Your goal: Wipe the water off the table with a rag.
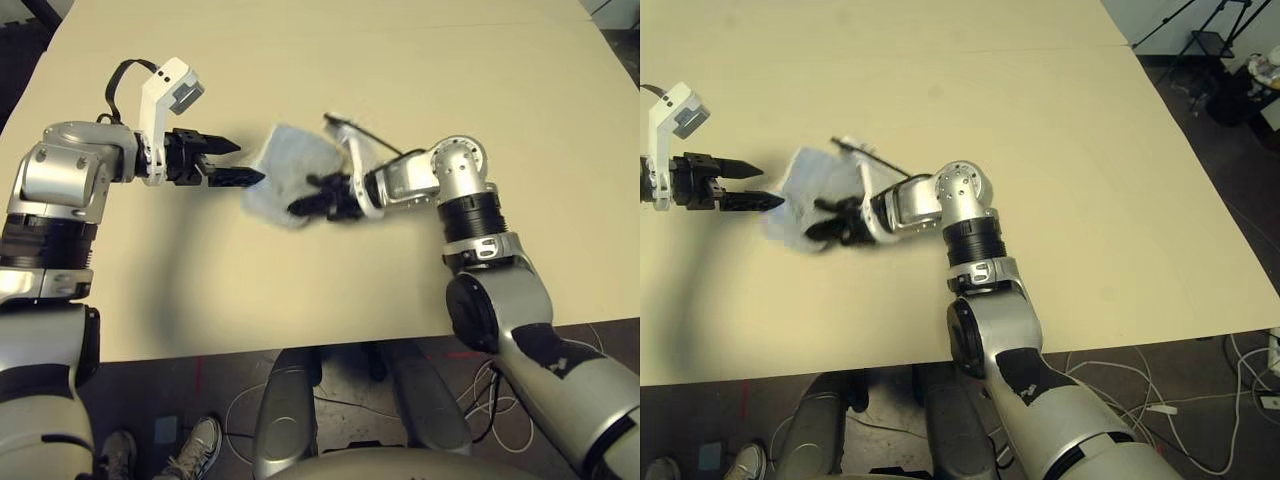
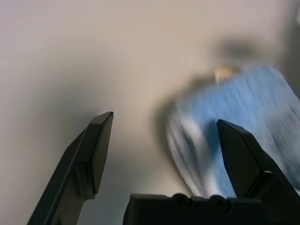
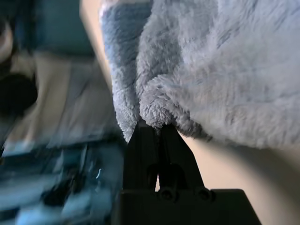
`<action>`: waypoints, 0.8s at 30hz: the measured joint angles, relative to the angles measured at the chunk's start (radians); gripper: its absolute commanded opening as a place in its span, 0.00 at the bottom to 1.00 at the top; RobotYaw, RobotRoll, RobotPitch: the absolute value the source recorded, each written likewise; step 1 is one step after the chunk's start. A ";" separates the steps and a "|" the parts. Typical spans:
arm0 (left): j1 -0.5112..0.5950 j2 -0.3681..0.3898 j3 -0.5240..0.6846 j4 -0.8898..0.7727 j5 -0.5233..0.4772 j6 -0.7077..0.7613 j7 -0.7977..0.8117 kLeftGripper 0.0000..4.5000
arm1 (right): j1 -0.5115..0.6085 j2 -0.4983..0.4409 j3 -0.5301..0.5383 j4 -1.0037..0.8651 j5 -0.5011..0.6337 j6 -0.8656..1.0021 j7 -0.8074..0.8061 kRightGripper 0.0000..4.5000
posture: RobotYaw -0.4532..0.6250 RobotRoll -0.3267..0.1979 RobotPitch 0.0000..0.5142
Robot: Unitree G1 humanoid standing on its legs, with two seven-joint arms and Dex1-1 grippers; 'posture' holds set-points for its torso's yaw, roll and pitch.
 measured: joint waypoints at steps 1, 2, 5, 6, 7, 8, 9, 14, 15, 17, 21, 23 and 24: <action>-0.001 0.002 0.000 0.005 0.003 -0.001 -0.004 1.00 | 0.001 -0.024 0.031 -0.006 0.050 0.000 -0.002 0.01 | 0.40 0.62 0.64; -0.003 0.003 0.000 0.007 0.005 -0.002 -0.007 1.00 | 0.001 -0.042 0.045 -0.011 0.085 0.000 -0.006 0.01 | 0.40 0.62 0.64; -0.017 0.005 0.000 0.021 0.008 -0.007 -0.018 1.00 | 0.001 -0.034 0.027 -0.009 0.114 -0.002 -0.054 0.01 | 0.40 0.62 0.64; -0.023 0.005 -0.001 0.025 0.010 -0.010 -0.021 1.00 | -0.001 -0.011 -0.005 -0.003 0.088 -0.016 -0.083 0.01 | 0.40 0.62 0.63; -0.033 0.004 -0.002 0.027 0.014 -0.011 -0.023 1.00 | -0.007 0.009 -0.035 0.012 0.035 -0.058 -0.122 0.01 | 0.40 0.62 0.63; -0.040 0.003 -0.002 0.026 0.017 -0.013 -0.024 1.00 | -0.015 0.020 -0.053 0.029 -0.007 -0.105 -0.146 0.01 | 0.40 0.62 0.63; -0.044 0.003 -0.002 0.027 0.022 -0.016 -0.025 1.00 | -0.030 0.025 -0.075 0.058 -0.066 -0.177 -0.174 0.01 | 0.40 0.62 0.63; -0.045 -0.004 -0.003 0.039 0.029 -0.020 -0.031 1.00 | -0.135 0.015 -0.164 0.188 -0.290 -0.517 -0.179 0.01 | 0.40 0.62 0.63; -0.045 -0.005 -0.003 0.040 0.029 -0.020 -0.031 1.00 | -0.149 0.007 -0.178 0.218 -0.330 -0.583 -0.171 0.01 | 0.40 0.62 0.63; -0.045 -0.005 -0.003 0.041 0.030 -0.021 -0.030 1.00 | -0.168 -0.019 -0.199 0.271 -0.399 -0.697 -0.152 0.01 | 0.40 0.62 0.64; -0.057 -0.025 0.017 0.067 0.034 -0.051 0.014 1.00 | -0.193 -0.088 -0.231 0.345 -0.525 -0.836 -0.091 0.01 | 0.40 0.62 0.64; -0.080 -0.046 0.040 0.103 0.045 -0.086 0.063 1.00 | -0.198 -0.115 -0.246 0.356 -0.562 -0.853 -0.059 0.01 | 0.41 0.62 0.64; -0.093 -0.056 0.051 0.123 0.048 -0.106 0.090 1.00 | -0.199 -0.125 -0.253 0.358 -0.576 -0.852 -0.044 0.01 | 0.41 0.62 0.64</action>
